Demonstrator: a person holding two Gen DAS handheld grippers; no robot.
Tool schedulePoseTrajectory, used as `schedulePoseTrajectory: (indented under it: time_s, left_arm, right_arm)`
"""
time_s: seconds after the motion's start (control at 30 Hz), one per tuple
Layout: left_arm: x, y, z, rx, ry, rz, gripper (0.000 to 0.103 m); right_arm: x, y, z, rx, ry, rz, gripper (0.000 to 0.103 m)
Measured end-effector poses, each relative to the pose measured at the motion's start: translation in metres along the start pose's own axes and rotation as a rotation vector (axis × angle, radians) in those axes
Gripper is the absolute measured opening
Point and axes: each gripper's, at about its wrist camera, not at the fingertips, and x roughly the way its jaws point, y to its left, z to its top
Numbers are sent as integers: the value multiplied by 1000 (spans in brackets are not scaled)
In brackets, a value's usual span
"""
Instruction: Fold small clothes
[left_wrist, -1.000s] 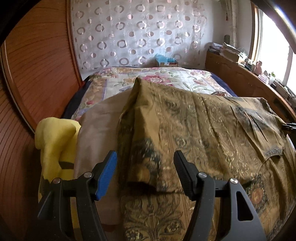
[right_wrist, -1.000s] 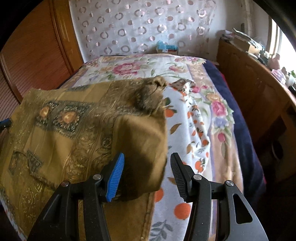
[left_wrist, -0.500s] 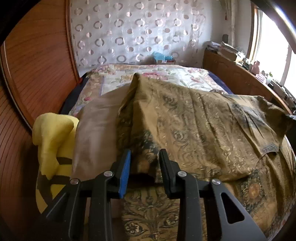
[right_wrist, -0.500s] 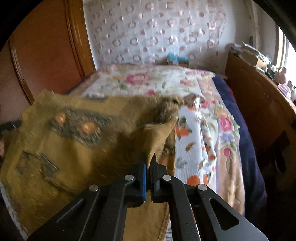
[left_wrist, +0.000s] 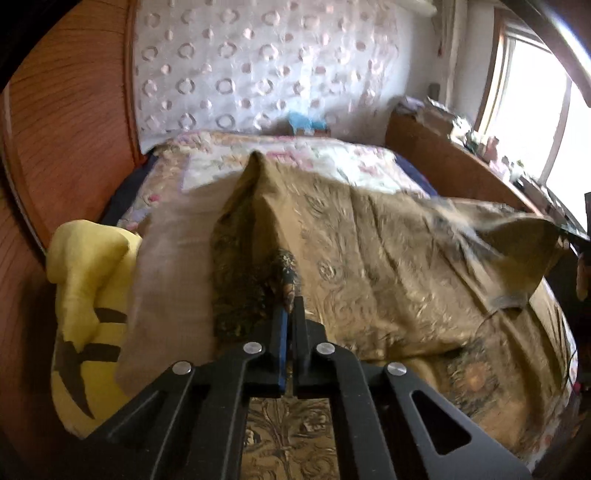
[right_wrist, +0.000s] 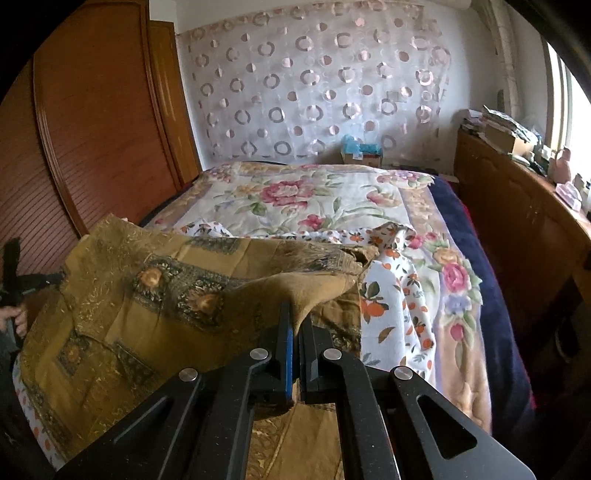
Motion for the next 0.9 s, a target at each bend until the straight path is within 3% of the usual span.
schedulePoseTrajectory:
  time_s: [0.13,0.4,0.9]
  left_arm:
    - [-27,-4,0,-15,-58,-11,2]
    - [-79,0,-21,-63,-133,-30,2]
    - [-117,2,-74,-80,-111,7,2]
  right_arm:
    - [-16,3,11,9,-21,-18,1]
    - [-52,12,-2,11,-37,-6,1]
    - [-118,28,-51,-15,-40,14,1]
